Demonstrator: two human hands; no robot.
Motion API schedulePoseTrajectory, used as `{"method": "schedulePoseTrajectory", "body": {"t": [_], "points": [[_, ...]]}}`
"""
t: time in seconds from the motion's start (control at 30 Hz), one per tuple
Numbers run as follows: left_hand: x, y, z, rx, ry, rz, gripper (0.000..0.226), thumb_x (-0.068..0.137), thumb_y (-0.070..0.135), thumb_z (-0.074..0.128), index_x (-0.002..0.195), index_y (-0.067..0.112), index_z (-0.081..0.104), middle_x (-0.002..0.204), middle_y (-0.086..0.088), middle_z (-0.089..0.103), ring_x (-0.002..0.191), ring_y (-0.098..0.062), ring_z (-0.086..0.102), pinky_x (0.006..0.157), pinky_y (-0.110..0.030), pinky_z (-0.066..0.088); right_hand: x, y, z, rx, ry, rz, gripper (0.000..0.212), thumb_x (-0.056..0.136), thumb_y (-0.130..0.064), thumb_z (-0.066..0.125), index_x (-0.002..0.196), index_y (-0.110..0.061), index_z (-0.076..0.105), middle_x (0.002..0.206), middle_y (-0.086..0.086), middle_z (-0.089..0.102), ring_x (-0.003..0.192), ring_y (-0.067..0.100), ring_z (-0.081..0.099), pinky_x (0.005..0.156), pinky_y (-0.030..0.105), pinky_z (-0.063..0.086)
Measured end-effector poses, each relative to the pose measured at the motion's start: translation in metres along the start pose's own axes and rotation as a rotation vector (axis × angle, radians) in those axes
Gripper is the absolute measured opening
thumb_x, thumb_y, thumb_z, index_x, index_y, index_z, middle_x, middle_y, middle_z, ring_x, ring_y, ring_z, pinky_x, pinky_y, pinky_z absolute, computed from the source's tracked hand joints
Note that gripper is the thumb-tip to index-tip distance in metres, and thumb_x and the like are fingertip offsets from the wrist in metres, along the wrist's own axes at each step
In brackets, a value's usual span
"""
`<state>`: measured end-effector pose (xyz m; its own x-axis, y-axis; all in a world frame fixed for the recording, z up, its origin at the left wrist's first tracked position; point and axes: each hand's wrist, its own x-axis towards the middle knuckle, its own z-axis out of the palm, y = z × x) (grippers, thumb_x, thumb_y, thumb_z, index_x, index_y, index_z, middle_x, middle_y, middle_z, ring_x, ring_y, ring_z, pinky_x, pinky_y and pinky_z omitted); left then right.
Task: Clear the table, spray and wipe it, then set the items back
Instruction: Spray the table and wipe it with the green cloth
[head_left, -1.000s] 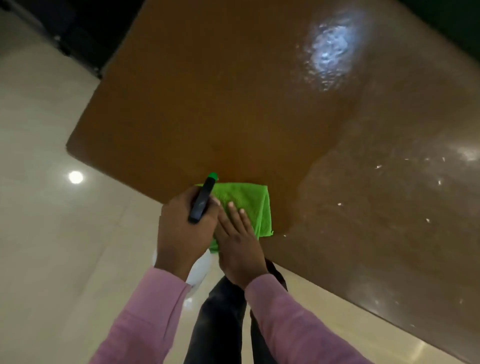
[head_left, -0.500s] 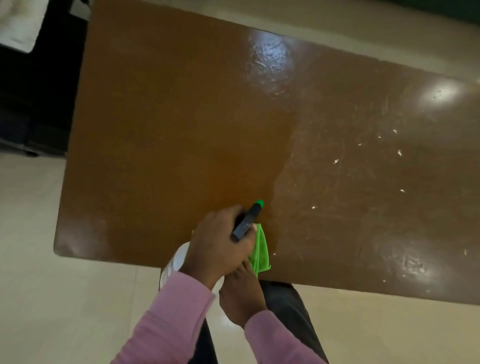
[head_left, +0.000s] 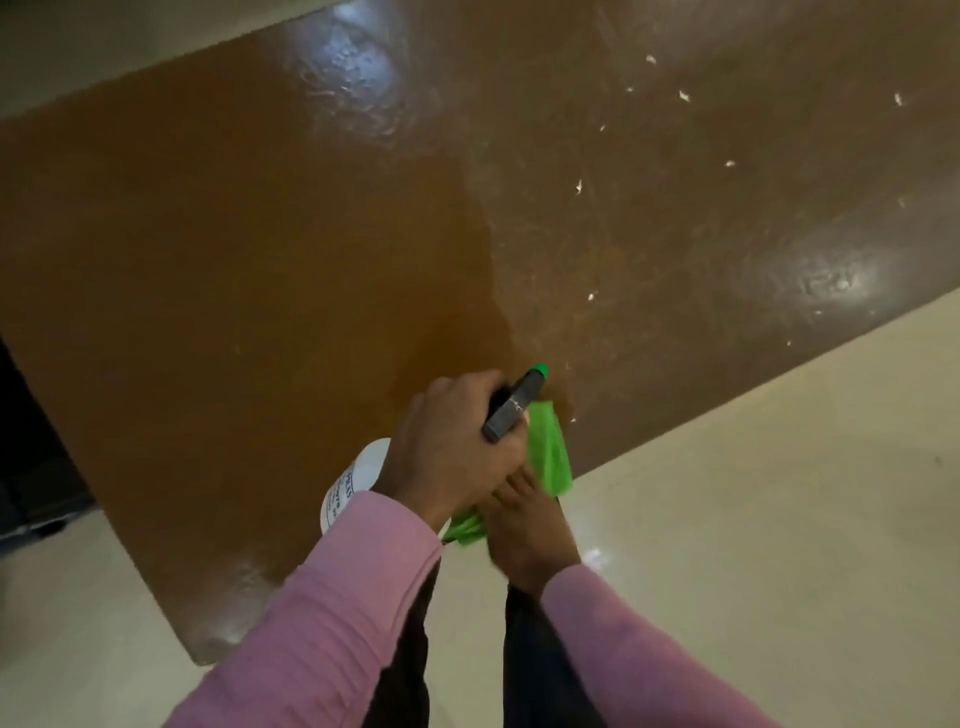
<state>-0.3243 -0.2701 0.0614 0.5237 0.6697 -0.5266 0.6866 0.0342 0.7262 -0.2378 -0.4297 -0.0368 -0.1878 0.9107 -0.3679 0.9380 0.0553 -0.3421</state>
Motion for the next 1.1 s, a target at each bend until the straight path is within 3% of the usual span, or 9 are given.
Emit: {"method": "schedulePoseTrajectory", "body": {"t": [0.13,0.2,0.27,0.4,0.57,0.67,0.8,0.97,1.1], "points": [[0.010,0.002,0.005,0.073,-0.066,0.015,0.013,0.088,0.034,0.061,0.082,0.023,0.060,0.066,0.004,0.060,0.058,-0.016,0.056,0.052,-0.027,0.039,0.023,0.012,-0.001,0.075,0.080,0.380,0.074,0.084,-0.019,0.055,0.151,-0.019,0.025,0.159,0.003,0.009,0.148,0.026,0.000,0.119,0.044,0.006],[0.014,0.007,0.009,0.156,-0.091,0.024,0.015,0.087,0.038,0.061,0.080,0.026,0.057,0.068,0.006,0.059,0.062,-0.015,0.056,0.053,-0.026,0.038,0.030,-0.017,0.004,0.144,0.099,0.418,0.066,0.087,-0.021,0.053,0.149,-0.022,0.030,0.158,0.003,0.020,0.148,0.028,0.005,0.119,0.047,0.007],[0.017,0.014,0.017,0.236,-0.123,0.047,0.015,0.088,0.038,0.061,0.080,0.028,0.054,0.067,0.010,0.055,0.060,-0.011,0.052,0.051,-0.024,0.032,0.016,-0.043,0.012,0.169,0.010,0.248,0.060,0.086,-0.023,0.055,0.144,-0.021,0.040,0.153,0.004,0.035,0.146,0.028,0.019,0.119,0.051,0.010],[0.019,0.020,0.029,0.331,-0.149,0.055,0.016,0.088,0.036,0.060,0.079,0.024,0.055,0.066,0.007,0.054,0.061,-0.015,0.055,0.053,-0.025,0.034,-0.024,-0.017,0.017,0.017,-0.005,0.168,0.065,0.072,-0.022,0.042,0.136,-0.016,0.050,0.138,0.005,0.054,0.135,0.025,0.040,0.121,0.042,0.005],[0.030,0.023,0.036,0.263,-0.014,-0.025,0.029,0.087,0.044,0.063,0.070,0.022,0.056,0.060,0.007,0.054,0.055,-0.013,0.051,0.049,-0.024,0.029,-0.023,0.036,0.004,0.120,0.144,0.427,0.086,0.073,-0.018,0.056,0.151,-0.015,0.019,0.157,0.005,0.015,0.147,0.023,0.007,0.119,0.037,0.002],[0.035,0.026,0.038,0.240,0.017,-0.017,0.026,0.084,0.048,0.064,0.078,0.023,0.060,0.070,0.003,0.063,0.065,-0.021,0.059,0.057,-0.027,0.039,-0.016,0.013,0.008,0.190,0.133,0.476,0.077,0.077,-0.024,0.042,0.150,-0.012,0.023,0.157,0.009,0.019,0.147,0.030,0.006,0.118,0.042,0.004],[0.034,0.022,0.035,0.242,-0.033,0.019,0.022,0.087,0.047,0.062,0.081,0.027,0.054,0.070,0.009,0.059,0.064,-0.015,0.058,0.058,-0.028,0.043,-0.033,0.024,0.014,0.095,0.104,0.264,0.087,0.073,-0.018,0.050,0.152,-0.019,0.012,0.156,0.004,0.016,0.145,0.029,0.014,0.117,0.040,0.004],[0.034,0.008,0.029,0.138,0.019,-0.001,0.015,0.091,0.038,0.062,0.085,0.024,0.058,0.068,0.010,0.057,0.059,-0.011,0.056,0.055,-0.025,0.045,-0.006,0.118,-0.036,0.271,0.295,0.799,0.078,0.077,-0.014,0.033,0.151,-0.004,0.013,0.159,0.013,0.004,0.146,0.033,-0.003,0.119,0.049,0.004],[0.033,0.002,0.027,0.050,0.137,-0.021,0.016,0.091,0.030,0.063,0.078,0.025,0.057,0.062,0.008,0.057,0.052,-0.011,0.053,0.050,-0.025,0.043,0.037,0.105,-0.053,0.219,0.258,0.741,0.082,0.080,-0.004,0.044,0.152,-0.008,0.005,0.160,0.011,-0.005,0.145,0.036,-0.010,0.117,0.042,-0.008]]}}
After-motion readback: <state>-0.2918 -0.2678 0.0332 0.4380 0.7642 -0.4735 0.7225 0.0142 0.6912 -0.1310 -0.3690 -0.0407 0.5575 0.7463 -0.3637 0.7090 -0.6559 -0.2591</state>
